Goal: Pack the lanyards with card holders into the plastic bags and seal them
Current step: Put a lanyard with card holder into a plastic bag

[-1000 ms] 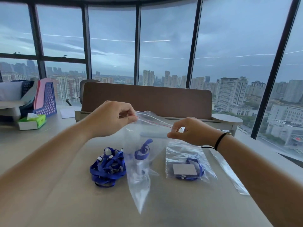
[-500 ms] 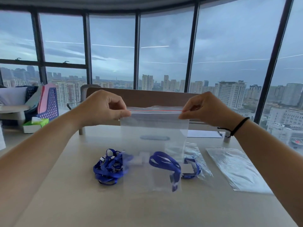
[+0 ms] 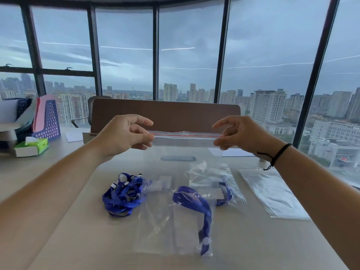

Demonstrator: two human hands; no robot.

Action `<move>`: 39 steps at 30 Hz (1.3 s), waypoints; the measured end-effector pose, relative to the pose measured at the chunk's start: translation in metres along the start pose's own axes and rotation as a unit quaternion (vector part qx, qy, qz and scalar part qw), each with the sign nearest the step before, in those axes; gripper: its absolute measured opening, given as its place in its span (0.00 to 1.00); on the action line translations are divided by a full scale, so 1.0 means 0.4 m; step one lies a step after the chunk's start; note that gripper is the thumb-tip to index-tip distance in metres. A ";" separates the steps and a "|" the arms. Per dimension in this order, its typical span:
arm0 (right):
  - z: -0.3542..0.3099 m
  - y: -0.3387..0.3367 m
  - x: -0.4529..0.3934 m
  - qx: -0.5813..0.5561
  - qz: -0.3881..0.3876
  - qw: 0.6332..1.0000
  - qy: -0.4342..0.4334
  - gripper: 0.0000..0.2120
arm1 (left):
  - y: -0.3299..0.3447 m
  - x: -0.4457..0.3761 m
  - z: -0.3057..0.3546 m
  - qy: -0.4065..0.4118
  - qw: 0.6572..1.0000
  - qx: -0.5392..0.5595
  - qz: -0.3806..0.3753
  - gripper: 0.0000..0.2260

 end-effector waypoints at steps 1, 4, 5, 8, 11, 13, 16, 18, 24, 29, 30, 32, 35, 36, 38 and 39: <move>0.007 -0.003 -0.001 -0.011 0.013 1.000 0.006 0.18 | 0.009 -0.005 -0.012 -0.009 1.000 0.026 0.008 0.19; 0.033 -0.015 -0.008 -0.081 0.054 0.995 0.016 0.13 | 0.044 -0.017 -0.052 -0.044 0.994 0.100 0.014 0.19; 0.040 -0.017 -0.009 -0.109 0.062 0.992 0.016 0.11 | 0.059 -0.017 -0.067 -0.059 0.992 0.114 0.006 0.20; 0.055 -0.023 -0.008 -0.183 0.054 0.981 0.021 0.08 | 0.107 -0.013 -0.103 -0.087 0.992 0.086 -0.036 0.30; 0.069 -0.039 -0.010 -0.264 0.051 0.963 0.030 0.08 | 0.161 -0.014 -0.125 -0.097 0.991 0.061 -0.070 0.21; 0.089 -0.056 -0.010 -0.301 0.071 0.950 0.035 0.10 | 0.201 -0.014 -0.139 -0.108 0.987 0.079 -0.084 0.15; 0.161 -0.052 0.017 -0.293 0.068 0.950 0.086 0.15 | 0.262 -0.011 -0.167 -0.127 0.984 0.086 -0.084 0.08; 0.230 -0.025 0.048 -0.260 0.040 0.953 0.148 0.19 | 0.291 -0.016 -0.188 -0.141 0.984 0.090 -0.066 0.07; 0.322 -0.026 0.049 -0.253 0.133 0.948 0.138 0.07 | 0.351 -0.067 -0.204 -0.152 0.981 0.113 -0.044 0.08; 0.341 -0.088 -0.016 -0.224 0.195 0.948 0.112 0.05 | 0.389 -0.146 -0.206 -0.140 0.983 0.119 -0.029 0.08; 0.349 -0.101 -0.032 -0.214 0.202 0.949 0.112 0.06 | 0.402 -0.164 -0.208 -0.136 0.983 0.117 -0.029 0.08; 0.372 -0.123 -0.064 -0.192 0.217 0.950 0.114 0.05 | 0.429 -0.201 -0.212 -0.134 0.985 0.108 -0.024 0.08; 0.425 -0.152 -0.116 -0.155 0.242 0.949 0.127 0.05 | 0.477 -0.268 -0.230 -0.135 0.986 0.095 -0.012 0.07; 0.446 -0.161 -0.134 -0.140 0.248 0.949 0.134 0.05 | 0.495 -0.292 -0.241 -0.139 0.986 0.092 -0.007 0.07; 0.495 -0.175 -0.167 -0.114 0.257 0.948 0.151 0.04 | 0.530 -0.339 -0.275 -0.152 0.984 0.090 0.002 0.07; 0.523 -0.181 -0.183 -0.102 0.260 0.946 0.162 0.04 | 0.547 -0.362 -0.295 -0.160 0.983 0.087 0.007 0.07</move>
Point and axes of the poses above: each hand's wrist, its own x-axis away from the middle knuckle, its own y-axis out of the palm, z = x × y, the point moved 3 cm from there along -x, towards the middle knuckle, and after that the axes turned 8 degrees about -x, right-handed, at the moved point
